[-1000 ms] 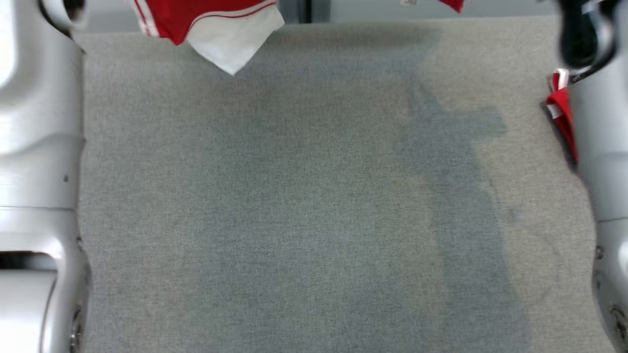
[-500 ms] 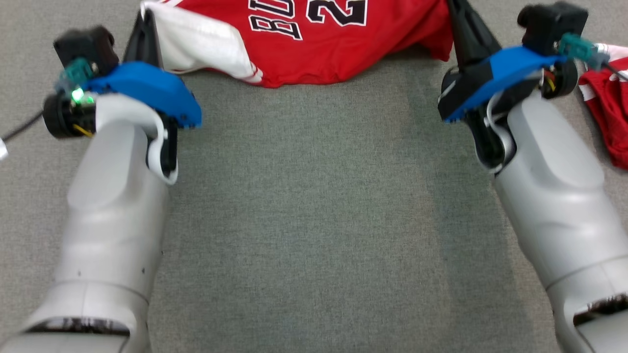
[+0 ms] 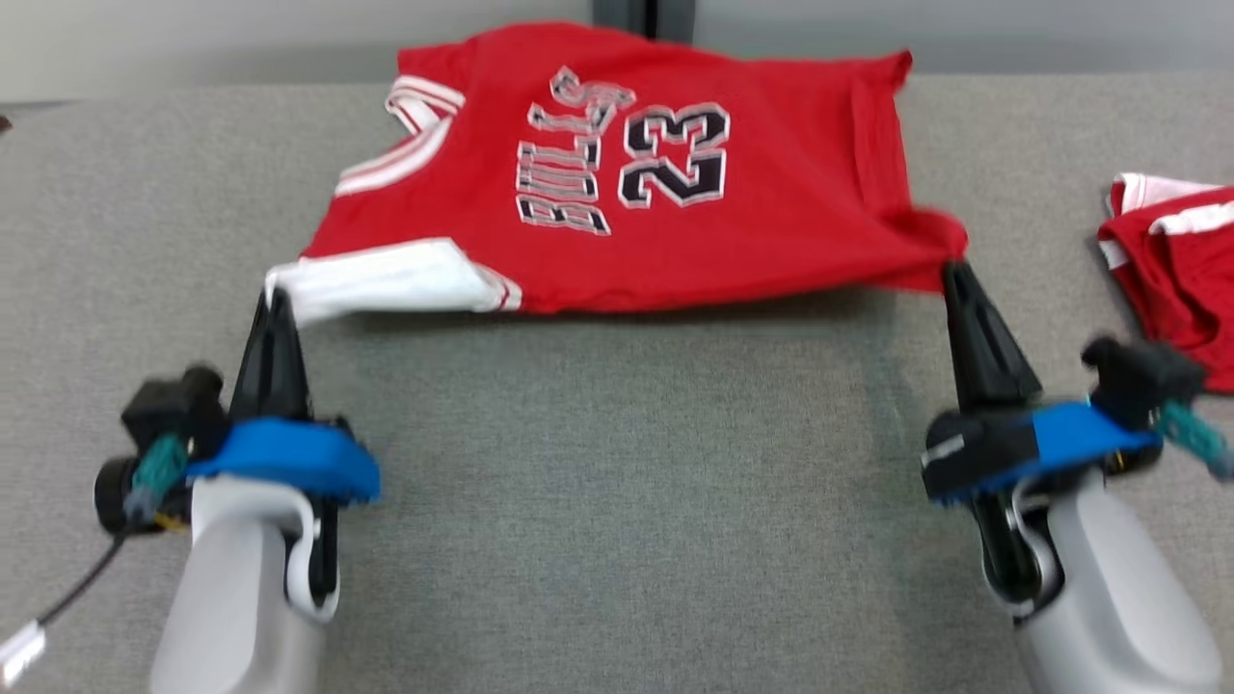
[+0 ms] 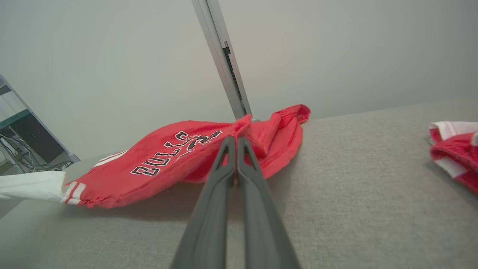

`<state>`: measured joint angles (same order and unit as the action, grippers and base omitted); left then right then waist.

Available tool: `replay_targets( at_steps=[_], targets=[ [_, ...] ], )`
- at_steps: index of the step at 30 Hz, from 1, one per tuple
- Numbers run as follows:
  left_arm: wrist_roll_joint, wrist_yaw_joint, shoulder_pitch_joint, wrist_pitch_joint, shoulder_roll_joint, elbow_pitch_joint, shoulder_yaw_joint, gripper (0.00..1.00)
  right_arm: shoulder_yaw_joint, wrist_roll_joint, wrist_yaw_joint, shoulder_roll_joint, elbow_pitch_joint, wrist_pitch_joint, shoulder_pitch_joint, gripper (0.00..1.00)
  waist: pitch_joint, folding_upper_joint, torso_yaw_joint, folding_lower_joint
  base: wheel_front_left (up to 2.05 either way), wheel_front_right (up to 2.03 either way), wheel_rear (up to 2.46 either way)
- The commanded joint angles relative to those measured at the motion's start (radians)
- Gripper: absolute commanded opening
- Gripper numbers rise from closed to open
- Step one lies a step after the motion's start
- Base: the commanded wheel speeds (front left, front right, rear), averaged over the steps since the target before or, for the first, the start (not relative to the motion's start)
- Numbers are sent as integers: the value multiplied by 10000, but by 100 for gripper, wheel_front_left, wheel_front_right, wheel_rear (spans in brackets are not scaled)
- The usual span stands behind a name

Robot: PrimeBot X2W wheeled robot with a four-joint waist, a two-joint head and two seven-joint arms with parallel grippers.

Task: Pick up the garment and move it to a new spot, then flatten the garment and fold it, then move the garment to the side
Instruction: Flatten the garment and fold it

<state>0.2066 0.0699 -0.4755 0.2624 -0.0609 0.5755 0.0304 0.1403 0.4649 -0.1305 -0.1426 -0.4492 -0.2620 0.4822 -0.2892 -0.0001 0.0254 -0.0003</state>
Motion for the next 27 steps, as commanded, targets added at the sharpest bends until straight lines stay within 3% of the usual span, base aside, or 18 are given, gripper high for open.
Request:
replay_targets(
  at_steps=[1, 8, 18, 24, 27],
  targets=[
    [-144, -55, 670, 29, -30, -557, 161, 0, -245, -147, -5, 41, 524, -35, -850, 0, 346, 1, -62, 3, 0, 0, 0],
    [-284, -515, 3385, -55, -3, -2538, 417, 0, -986, -428, -5, 363, 2206, -34, -3573, 0, 1197, 1, -36, 3, 0, 0, 0],
    [-202, -1301, 6109, -1880, 50, -6403, 243, 0, -1449, -890, -3, 733, 4097, 496, -6250, 0, 1820, 1, -74, 3, 0, 0, 0],
    [-142, -1128, 6045, -2370, -80, -6860, 18, 0, -1436, -947, -3, 852, 4454, 986, -6448, 0, 1609, 1, -209, 3, 0, 0, 0],
    [-46, -769, 5157, -2705, -354, -6259, -178, 0, -1434, -1015, -3, 881, 4176, 1271, -5849, 0, 1123, 1, -287, 3, 0, 0, 0]
  ],
)
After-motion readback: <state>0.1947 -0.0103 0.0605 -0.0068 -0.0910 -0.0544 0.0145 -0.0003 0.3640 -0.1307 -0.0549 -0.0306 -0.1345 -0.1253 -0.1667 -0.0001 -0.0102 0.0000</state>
